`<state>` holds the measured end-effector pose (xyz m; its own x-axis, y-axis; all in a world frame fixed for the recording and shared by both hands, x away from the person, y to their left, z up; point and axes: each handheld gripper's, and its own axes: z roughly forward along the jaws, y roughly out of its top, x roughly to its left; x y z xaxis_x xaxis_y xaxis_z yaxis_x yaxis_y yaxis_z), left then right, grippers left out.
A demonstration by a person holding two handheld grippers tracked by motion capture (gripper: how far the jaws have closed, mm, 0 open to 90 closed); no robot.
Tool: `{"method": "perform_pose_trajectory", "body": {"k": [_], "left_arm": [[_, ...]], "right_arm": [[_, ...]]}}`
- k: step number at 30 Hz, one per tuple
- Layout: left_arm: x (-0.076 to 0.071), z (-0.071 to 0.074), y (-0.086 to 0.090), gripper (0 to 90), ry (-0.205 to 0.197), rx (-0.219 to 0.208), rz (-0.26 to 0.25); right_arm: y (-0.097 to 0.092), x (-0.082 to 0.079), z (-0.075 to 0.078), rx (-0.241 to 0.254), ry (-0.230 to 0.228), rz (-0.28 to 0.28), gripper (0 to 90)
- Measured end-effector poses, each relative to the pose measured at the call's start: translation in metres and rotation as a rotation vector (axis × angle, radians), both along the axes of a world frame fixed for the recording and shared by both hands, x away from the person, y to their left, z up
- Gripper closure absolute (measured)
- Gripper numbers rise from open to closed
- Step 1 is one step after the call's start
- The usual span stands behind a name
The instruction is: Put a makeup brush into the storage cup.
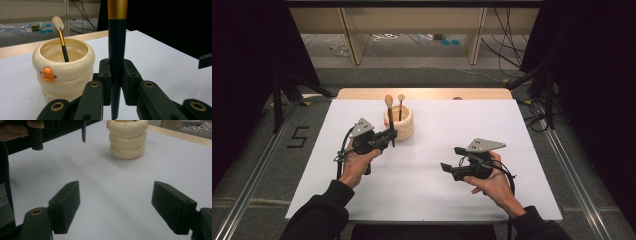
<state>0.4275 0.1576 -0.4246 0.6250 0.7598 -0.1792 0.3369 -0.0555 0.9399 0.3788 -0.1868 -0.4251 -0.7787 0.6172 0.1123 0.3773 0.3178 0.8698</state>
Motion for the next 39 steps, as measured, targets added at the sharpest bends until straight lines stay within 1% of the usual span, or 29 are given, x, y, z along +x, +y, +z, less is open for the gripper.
{"method": "perform_pose_trajectory", "body": {"k": [1, 2, 3, 4, 5, 6, 7, 8, 9, 11, 13, 14, 15, 18, 19, 20, 21, 23, 24, 25, 26, 27, 28, 31, 33, 35, 36, 38, 39], "left_arm": [[0.001, 0.0, 0.001, 79.4, -0.001, 0.003, -0.003], [0.002, -0.001, 0.0, 79.4, 0.01, -0.009, 0.012], [0.003, -0.001, 0.001, 79.5, 0.001, 0.001, 0.002], [0.004, -0.001, 0.002, 79.4, 0.002, 0.001, 0.004], [0.005, -0.001, 0.002, 79.4, 0.003, -0.003, 0.007], [0.006, -0.001, 0.002, 79.4, 0.007, -0.009, 0.01], [0.007, 0.0, 0.003, 79.4, 0.0, 0.003, -0.001], [0.008, 0.0, 0.002, 79.4, 0.008, -0.003, 0.009], [0.009, 0.002, 0.004, 79.4, -0.001, 0.005, 0.011], [0.013, 0.005, 0.006, 79.4, -0.009, -0.005, 0.018], [0.017, 0.008, 0.007, 79.4, -0.014, -0.013, 0.033], [0.019, 0.009, 0.008, 79.5, -0.008, -0.014, 0.039], [0.021, 0.009, 0.008, 79.4, -0.019, -0.006, 0.04], [0.026, 0.011, 0.007, 79.4, -0.012, -0.008, 0.055], [0.028, 0.013, 0.008, 79.4, -0.017, -0.001, 0.056], [0.03, 0.014, 0.008, 79.4, -0.022, -0.004, 0.056], [0.032, 0.014, 0.008, 79.4, -0.013, -0.016, 0.061], [0.034, 0.016, 0.007, 79.4, -0.021, 0.008, 0.064], [0.035, 0.017, 0.005, 79.4, -0.017, 0.005, 0.066], [0.036, 0.019, 0.005, 79.4, -0.017, 0.006, 0.072], [0.037, 0.021, 0.005, 79.4, -0.023, 0.004, 0.068], [0.038, 0.023, 0.004, 79.4, -0.022, -0.008, 0.069], [0.039, 0.025, 0.004, 79.4, -0.025, -0.006, 0.067], [0.045, 0.03, 0.003, 79.4, -0.031, 0.007, 0.074], [0.049, 0.031, 0.002, 79.4, -0.027, -0.004, 0.082], [0.052, 0.032, 0.001, 79.4, -0.03, 0.014, 0.089], [0.054, 0.032, 0.0, 79.4, -0.026, 0.006, 0.092], [0.057, 0.035, -0.001, 79.4, -0.03, -0.001, 0.092], [0.058, 0.036, -0.002, 79.4, -0.031, -0.002, 0.093]], "right_arm": [[-0.002, -0.001, 0.0, -0.016, 0.007, -0.004, 22.5], [-0.003, -0.002, -0.001, -0.007, -0.003, -0.004, 22.3], [-0.005, -0.003, -0.001, -0.017, -0.009, -0.012, 22.1], [-0.006, -0.004, -0.002, -0.022, 0.0, -0.011, 21.6], [-0.007, -0.004, -0.004, -0.016, -0.007, -0.016, 21.1], [-0.008, -0.005, -0.004, -0.026, -0.006, -0.017, 20.9], [-0.01, -0.007, -0.004, -0.034, -0.004, -0.024, 20.6], [-0.01, -0.007, -0.006, -0.027, -0.008, -0.029, 19.7], [-0.012, -0.009, -0.005, -0.038, 0.008, -0.029, 18.8], [-0.014, -0.011, -0.007, -0.025, 0.004, -0.034, 18.8], [-0.017, -0.013, -0.009, -0.027, 0.009, -0.034, 18.8], [-0.018, -0.014, -0.009, -0.036, 0.014, -0.04, 18.9], [-0.019, -0.015, -0.009, -0.036, 0.016, -0.043, 18.9], [-0.019, -0.015, -0.01, -0.031, 0.021, -0.033, 19.0], [-0.02, -0.015, -0.01, -0.035, 0.026, -0.033, 19.0], [-0.02, -0.015, -0.01, -0.037, 0.025, -0.03, 19.0], [-0.02, -0.015, -0.01, -0.037, 0.025, -0.029, 19.0], [-0.019, -0.015, -0.011, -0.027, 0.022, -0.029, 19.2], [-0.018, -0.015, -0.011, -0.025, 0.018, -0.026, 19.3], [-0.019, -0.016, -0.011, -0.039, 0.026, -0.029, 19.3], [-0.019, -0.016, -0.01, -0.041, 0.035, -0.031, 19.3], [-0.019, -0.016, -0.011, -0.04, 0.03, -0.033, 19.4], [-0.019, -0.015, -0.012, -0.042, 0.024, -0.031, 19.4], [-0.018, -0.015, -0.013, -0.043, 0.027, -0.028, 19.5], [-0.018, -0.015, -0.012, -0.048, 0.03, -0.024, 19.8], [-0.017, -0.015, -0.013, -0.049, 0.032, -0.02, 20.1], [-0.017, -0.015, -0.013, -0.05, 0.034, -0.016, 20.0], [-0.017, -0.015, -0.014, -0.056, 0.031, -0.017, 20.1], [-0.016, -0.015, -0.014, -0.057, 0.036, -0.013, 20.2]]}}
